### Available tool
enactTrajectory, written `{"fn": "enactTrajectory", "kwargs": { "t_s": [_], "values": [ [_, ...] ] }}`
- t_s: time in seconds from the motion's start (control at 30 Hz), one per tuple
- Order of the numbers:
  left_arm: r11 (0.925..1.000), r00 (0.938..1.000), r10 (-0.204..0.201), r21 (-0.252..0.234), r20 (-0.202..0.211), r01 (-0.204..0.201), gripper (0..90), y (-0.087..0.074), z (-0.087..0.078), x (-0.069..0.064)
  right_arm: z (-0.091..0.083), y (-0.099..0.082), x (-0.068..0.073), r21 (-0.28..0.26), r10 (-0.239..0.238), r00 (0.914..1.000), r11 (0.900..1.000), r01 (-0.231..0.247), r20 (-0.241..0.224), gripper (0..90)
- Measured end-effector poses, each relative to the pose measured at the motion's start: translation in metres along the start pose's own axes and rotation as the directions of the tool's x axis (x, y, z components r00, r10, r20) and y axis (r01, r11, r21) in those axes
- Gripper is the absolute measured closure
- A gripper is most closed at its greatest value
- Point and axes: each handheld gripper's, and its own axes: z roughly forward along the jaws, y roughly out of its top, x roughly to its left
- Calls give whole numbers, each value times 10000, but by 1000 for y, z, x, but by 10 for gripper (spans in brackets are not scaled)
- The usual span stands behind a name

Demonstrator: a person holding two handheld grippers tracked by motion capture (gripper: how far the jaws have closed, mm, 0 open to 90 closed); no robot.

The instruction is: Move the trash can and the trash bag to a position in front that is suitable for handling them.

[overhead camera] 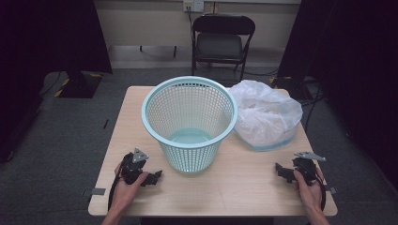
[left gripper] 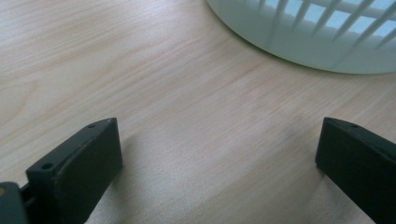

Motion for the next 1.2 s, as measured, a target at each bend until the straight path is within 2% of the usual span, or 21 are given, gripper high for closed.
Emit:
{"fn": "enactTrajectory", "kwargs": {
  "t_s": [0.1,0.13,0.2,0.23,0.3,0.33,0.37,0.4,0.43,0.47,0.5,0.53,0.6,0.67,0.77,0.9,0.97,1.03,1.1,1.13,1.2],
  "values": [
    [10000,9999,-95,-15,-50,95,8,-1,-1,0,-3,-2,1,13,-8,10000,10000,8,-76,107],
    [9999,9999,-142,-80,-81,141,26,-1,-1,-1,-6,-2,1,62,-22,9998,10000,23,-183,135],
    [9994,9993,-277,-210,-240,272,102,-2,-4,-1,-8,-2,2,71,27,9992,10000,-24,-405,139],
    [9988,9988,-398,-288,-285,390,102,-2,-5,-1,-12,0,4,23,47,9981,10000,-45,-622,124],
    [9979,9982,-580,-286,-144,576,192,-2,-8,0,-19,3,12,-132,-289,9968,9995,280,-749,134],
    [9974,9979,-652,-290,39,653,160,-2,-11,1,-26,7,20,-519,-660,9916,9968,605,-1112,132],
    [9968,9974,-697,-371,156,703,160,-1,-14,1,-26,7,20,-519,-660,9916,9968,605,-1112,132],
    [9962,9979,-634,-593,92,638,174,0,-20,0,-33,11,30,-990,-1099,9767,9908,928,-1845,129],
    [9936,9980,-637,-936,-36,631,168,3,-28,-1,-35,12,34,-1078,-1167,9714,9895,959,-2068,130],
    [9936,9980,-637,-936,-36,631,168,3,-28,-1,-35,12,34,-1078,-1167,9714,9895,959,-2068,130],
    [9897,9971,-759,-1215,19,756,168,4,-33,-1,-36,15,38,-1107,-1216,9657,9890,982,-2293,134],
    [9868,9963,-852,-1371,93,857,173,6,-36,-1,-39,23,49,-1382,-1656,9532,9813,1337,-2531,138],
    [9838,9959,-893,-1549,143,905,173,11,-40,0,-40,27,53,-1441,-1709,9493,9801,1365,-2637,138],
    [9828,9965,-812,-1651,175,829,173,17,-42,1,-40,40,64,-1740,-1887,9369,9745,1415,-2944,138],
    [9800,9971,-752,-1843,95,757,182,26,-43,4,-39,58,78,-2162,-2109,9256,9653,1465,-3144,132],
    [9710,9930,-1176,-2108,-91,1130,184,38,-41,13,-27,87,99,-2538,-2366,9092,9551,1528,-3427,133],
    [9670,9903,-1392,-2158,-19,1355,185,44,-40,19,-15,106,111,-2723,-2423,9103,9500,1525,-3355,129],
    [9685,9894,-1365,-2167,-501,1226,180,51,-39,25,-10,113,113,-2832,-2486,9093,9465,1549,-3337,126],
    [9650,9894,-1380,-2309,-451,1241,179,58,-36,29,-3,124,119,-2861,-2476,9051,9464,1497,-3457,126],
    [9656,9895,-1359,-2298,-485,1214,183,61,-35,30,1,129,121,-2904,-2433,9046,9463,1422,-3499,127],
    [9603,9867,-1503,-2463,-619,1308,179,67,-33,31,6,137,126,-2860,-2365,9052,9485,1363,-3530,127]
  ]
}}
